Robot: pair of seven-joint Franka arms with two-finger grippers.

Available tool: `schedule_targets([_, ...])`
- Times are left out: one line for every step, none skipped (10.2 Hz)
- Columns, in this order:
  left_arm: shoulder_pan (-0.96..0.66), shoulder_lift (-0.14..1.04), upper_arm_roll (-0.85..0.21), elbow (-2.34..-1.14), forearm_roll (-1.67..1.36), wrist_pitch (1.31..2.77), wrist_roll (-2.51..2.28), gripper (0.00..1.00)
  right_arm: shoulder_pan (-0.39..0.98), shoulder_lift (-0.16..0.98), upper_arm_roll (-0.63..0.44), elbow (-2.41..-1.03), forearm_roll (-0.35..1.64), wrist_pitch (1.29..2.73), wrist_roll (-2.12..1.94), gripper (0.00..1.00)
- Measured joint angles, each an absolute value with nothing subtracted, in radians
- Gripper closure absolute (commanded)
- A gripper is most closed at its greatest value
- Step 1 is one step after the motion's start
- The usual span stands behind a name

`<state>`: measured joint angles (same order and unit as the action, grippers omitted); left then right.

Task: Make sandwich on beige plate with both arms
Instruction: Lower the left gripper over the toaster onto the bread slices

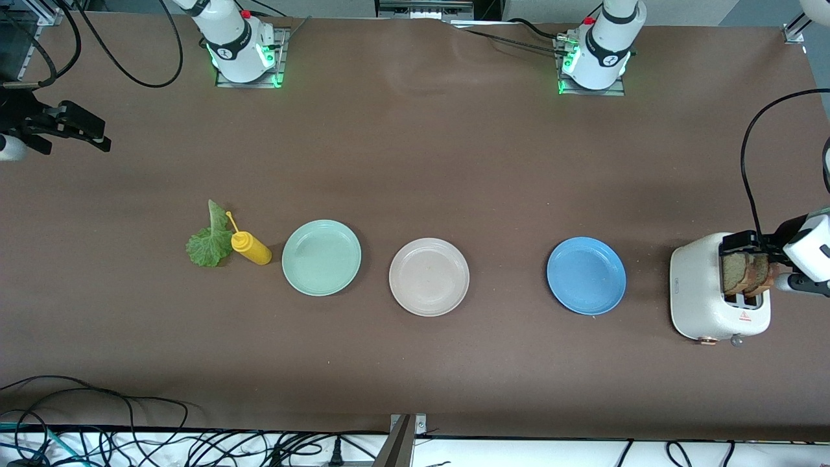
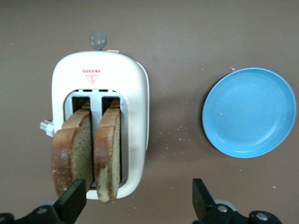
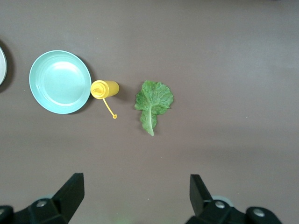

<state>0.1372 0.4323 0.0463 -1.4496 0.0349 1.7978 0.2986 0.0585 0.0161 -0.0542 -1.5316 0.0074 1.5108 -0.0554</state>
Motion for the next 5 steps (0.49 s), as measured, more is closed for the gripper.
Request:
schedule_targets([0.137, 0.441, 0.046, -1.450, 0.056, 1.807, 0.299, 0.00, 0.058, 0.016, -0.054, -1.532, 0.007, 1.511, -0.055, 0.00])
schedule_targets([0.137, 0.448, 0.046, -1.450, 0.062, 1.814, 0.299, 0.00, 0.058, 0.016, -0.054, -1.532, 0.007, 1.511, -0.055, 0.00])
schedule_targets([0.137, 0.456, 0.046, -1.450, 0.062, 1.824, 0.299, 0.00, 0.058, 0.016, -0.054, -1.532, 0.007, 1.511, -0.055, 0.00])
schedule_targets([0.137, 0.464, 0.046, -1.450, 0.062, 1.829, 0.299, 0.00, 0.058, 0.016, -0.054, -1.532, 0.007, 1.511, -0.055, 0.00])
schedule_targets([0.137, 0.471, 0.046, -1.450, 0.062, 1.838, 0.299, 0.00, 0.058, 0.016, -0.054, -1.532, 0.007, 1.511, -0.055, 0.00])
